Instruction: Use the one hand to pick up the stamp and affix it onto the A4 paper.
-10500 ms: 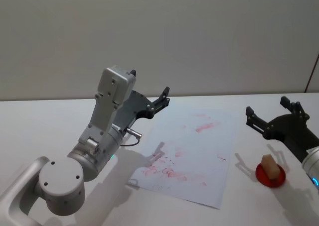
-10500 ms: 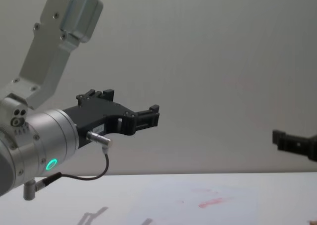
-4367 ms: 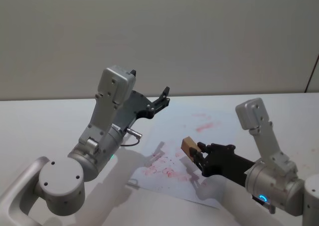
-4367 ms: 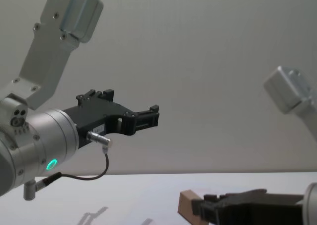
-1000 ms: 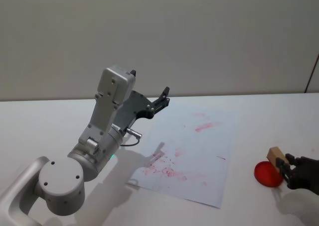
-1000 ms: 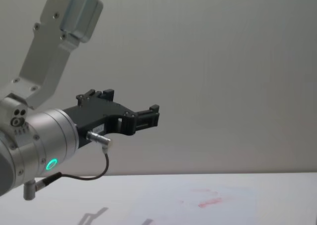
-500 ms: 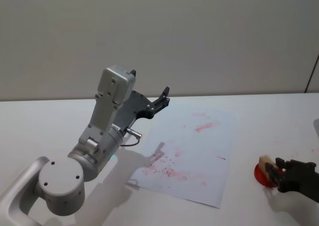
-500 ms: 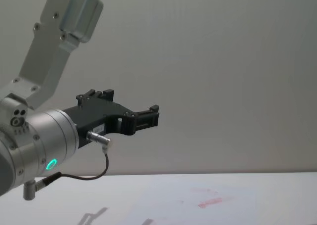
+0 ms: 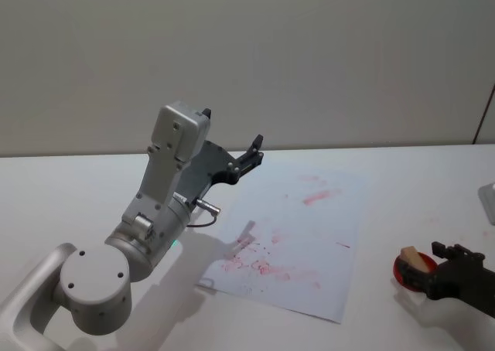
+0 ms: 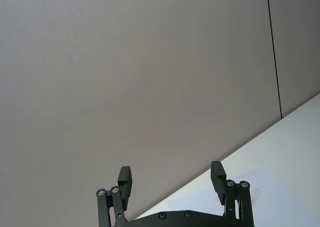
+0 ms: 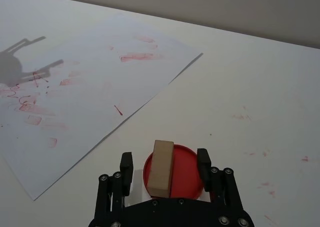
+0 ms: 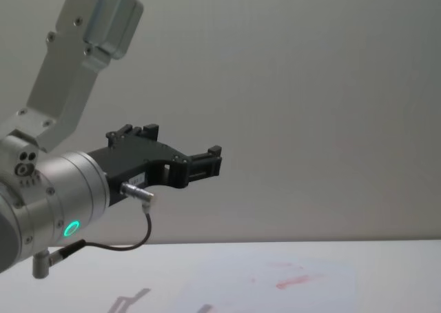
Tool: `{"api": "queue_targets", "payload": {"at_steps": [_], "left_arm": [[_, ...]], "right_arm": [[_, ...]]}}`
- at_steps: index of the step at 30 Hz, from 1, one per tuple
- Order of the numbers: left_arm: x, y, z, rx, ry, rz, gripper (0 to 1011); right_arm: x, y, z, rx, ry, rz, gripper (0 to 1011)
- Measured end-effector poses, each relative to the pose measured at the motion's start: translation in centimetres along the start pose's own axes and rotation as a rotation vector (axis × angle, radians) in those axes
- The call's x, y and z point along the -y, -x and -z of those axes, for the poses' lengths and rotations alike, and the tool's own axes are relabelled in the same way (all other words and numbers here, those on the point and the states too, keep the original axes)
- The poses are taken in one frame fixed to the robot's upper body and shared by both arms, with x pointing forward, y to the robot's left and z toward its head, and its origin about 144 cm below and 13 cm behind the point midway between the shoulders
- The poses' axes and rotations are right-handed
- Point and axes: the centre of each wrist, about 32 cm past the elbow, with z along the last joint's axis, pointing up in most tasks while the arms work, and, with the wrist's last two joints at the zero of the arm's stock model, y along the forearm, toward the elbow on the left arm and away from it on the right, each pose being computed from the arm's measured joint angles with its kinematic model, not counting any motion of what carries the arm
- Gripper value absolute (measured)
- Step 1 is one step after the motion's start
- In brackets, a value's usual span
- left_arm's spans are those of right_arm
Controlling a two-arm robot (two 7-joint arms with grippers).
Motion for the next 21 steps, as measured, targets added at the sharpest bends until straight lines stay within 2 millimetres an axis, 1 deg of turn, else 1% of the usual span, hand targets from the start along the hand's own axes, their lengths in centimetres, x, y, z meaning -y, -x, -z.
{"api": "queue_targets", "payload": {"at_steps": [6, 7, 8, 10, 21], "left_arm": [[0.0, 0.0, 0.0, 0.0, 0.0, 0.0, 1001], [0.0, 0.0, 0.0, 0.0, 0.0, 0.0, 1001], [0.0, 0.0, 0.0, 0.0, 0.0, 0.0, 1001], [0.0, 0.0, 0.0, 0.0, 0.0, 0.0, 1001], [0.0, 0.0, 0.0, 0.0, 0.0, 0.0, 1001]], "right_arm": [[-0.11, 0.03, 0.01, 0.001, 0.002, -0.002, 910], [-0.11, 0.03, 0.01, 0.001, 0.003, -0.002, 921], [-0.12, 0.03, 0.01, 0.001, 0.003, -0.002, 960], [-0.14, 0.03, 0.01, 0.002, 0.003, -0.003, 1000], [-0.35, 0.18, -0.09, 0.005, -0.026, 0.003, 1001]]}}
